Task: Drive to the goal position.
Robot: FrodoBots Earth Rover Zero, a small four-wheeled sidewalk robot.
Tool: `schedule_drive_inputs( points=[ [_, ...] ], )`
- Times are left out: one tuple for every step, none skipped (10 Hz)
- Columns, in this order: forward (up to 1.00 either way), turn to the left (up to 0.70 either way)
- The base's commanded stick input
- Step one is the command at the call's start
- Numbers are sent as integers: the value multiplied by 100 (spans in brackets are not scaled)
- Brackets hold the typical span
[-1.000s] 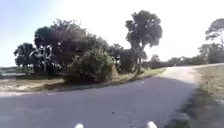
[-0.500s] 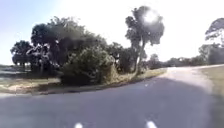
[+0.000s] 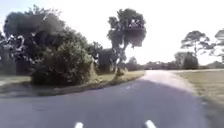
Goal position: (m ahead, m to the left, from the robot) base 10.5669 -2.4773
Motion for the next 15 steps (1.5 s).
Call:
schedule_drive_inputs(
  points=[
    [99, -36],
    [99, -36],
    [100, -36],
    [100, -36],
    [100, -29],
    [99, 0],
    [99, 0],
    [100, 0],
    [100, 0],
    [100, 0],
    [100, 0],
    [100, 0],
    [97, 0],
    [95, 0],
    [95, 0]
  ],
)
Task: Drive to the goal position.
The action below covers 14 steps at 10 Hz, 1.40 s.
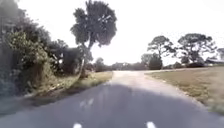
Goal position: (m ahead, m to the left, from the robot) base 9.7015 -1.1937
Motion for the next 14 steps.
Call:
schedule_drive_inputs(
  points=[
    [94, 0],
    [95, 0],
    [95, 0],
    [95, 0],
    [95, 0],
    [97, 0],
    [98, 0],
    [98, 0],
    [98, 0],
    [98, 0],
    [98, 0],
    [98, 0],
    [98, 0],
    [98, -23]
  ],
)
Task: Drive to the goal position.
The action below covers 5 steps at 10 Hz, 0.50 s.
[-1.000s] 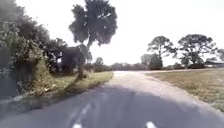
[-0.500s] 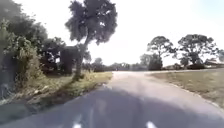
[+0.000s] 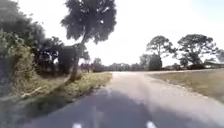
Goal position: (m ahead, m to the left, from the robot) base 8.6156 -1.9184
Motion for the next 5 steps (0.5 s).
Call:
schedule_drive_inputs(
  points=[
    [100, -30],
    [100, -37],
    [100, -33],
    [100, -10],
    [100, -3]
  ],
)
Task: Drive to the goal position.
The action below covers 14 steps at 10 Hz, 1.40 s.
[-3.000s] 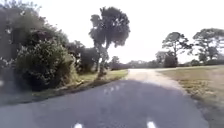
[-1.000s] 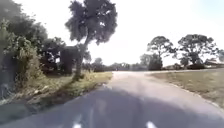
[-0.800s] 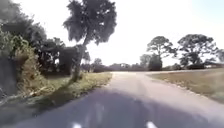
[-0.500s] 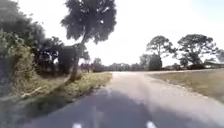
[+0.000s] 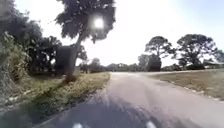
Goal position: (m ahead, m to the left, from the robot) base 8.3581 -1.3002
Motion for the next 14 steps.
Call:
schedule_drive_inputs(
  points=[
    [100, 0],
    [100, 0],
    [100, 0],
    [100, 0],
    [100, 0],
    [100, 0],
    [100, 0],
    [100, 0],
    [100, 0],
    [100, 0],
    [100, 0],
    [100, 0],
    [100, 0],
    [100, 0]
  ],
)
